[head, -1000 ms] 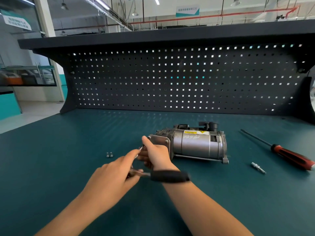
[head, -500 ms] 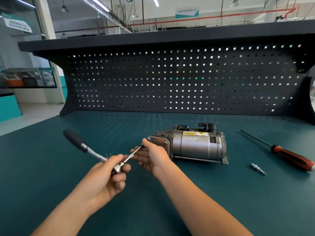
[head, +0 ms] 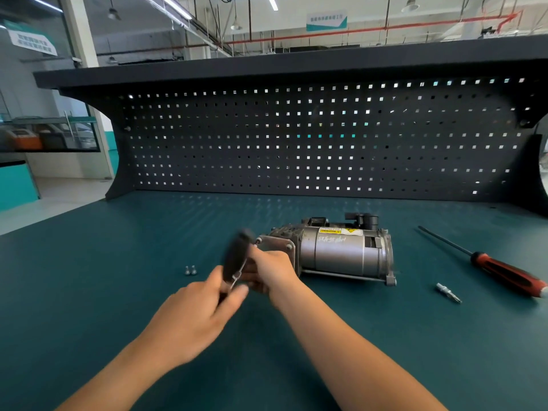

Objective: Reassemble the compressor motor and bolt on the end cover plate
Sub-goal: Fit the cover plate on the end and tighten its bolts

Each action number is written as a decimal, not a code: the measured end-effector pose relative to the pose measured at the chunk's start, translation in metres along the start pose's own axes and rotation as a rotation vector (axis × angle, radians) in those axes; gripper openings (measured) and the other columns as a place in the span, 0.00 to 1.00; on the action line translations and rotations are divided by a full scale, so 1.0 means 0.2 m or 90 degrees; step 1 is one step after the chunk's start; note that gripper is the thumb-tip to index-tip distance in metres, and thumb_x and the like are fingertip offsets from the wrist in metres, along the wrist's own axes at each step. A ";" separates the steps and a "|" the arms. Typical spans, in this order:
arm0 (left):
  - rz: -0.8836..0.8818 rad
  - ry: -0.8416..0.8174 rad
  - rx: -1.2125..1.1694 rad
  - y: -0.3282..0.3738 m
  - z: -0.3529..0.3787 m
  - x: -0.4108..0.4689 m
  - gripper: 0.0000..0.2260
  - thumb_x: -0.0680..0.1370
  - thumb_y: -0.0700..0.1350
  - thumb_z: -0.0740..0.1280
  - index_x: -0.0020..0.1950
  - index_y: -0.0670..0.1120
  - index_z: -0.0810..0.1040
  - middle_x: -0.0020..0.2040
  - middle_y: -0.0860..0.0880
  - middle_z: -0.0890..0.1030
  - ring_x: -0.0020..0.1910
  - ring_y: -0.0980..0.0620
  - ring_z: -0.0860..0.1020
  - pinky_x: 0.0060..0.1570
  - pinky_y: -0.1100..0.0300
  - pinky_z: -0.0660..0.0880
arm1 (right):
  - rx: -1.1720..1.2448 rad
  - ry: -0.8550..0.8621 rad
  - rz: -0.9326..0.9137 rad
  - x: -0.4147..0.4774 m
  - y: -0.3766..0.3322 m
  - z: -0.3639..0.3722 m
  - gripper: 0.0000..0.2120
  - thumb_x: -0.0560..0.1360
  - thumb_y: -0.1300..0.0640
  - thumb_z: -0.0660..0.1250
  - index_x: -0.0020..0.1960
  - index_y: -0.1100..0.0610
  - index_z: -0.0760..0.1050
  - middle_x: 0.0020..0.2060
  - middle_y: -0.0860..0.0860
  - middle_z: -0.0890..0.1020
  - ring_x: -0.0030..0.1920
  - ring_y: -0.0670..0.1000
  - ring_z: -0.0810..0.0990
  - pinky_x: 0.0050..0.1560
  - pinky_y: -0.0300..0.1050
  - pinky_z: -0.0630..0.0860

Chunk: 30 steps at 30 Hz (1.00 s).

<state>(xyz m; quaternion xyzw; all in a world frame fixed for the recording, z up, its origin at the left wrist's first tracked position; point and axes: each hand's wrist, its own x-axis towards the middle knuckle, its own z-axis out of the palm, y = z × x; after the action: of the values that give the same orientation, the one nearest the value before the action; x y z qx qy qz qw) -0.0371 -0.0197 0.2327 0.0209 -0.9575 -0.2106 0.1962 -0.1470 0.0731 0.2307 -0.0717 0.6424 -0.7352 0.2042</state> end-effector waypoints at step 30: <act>-0.143 0.032 -0.398 0.00 0.02 0.01 0.06 0.78 0.48 0.64 0.51 0.46 0.75 0.30 0.53 0.79 0.24 0.58 0.71 0.26 0.65 0.70 | 0.062 -0.012 0.022 0.00 -0.01 0.01 0.09 0.78 0.56 0.61 0.41 0.59 0.71 0.23 0.49 0.80 0.23 0.45 0.78 0.27 0.34 0.67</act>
<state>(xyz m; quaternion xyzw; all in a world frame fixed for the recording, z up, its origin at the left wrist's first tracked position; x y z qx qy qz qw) -0.0398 -0.0182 0.2293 0.0704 -0.8332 -0.5139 0.1919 -0.1474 0.0714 0.2330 -0.0575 0.6052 -0.7611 0.2262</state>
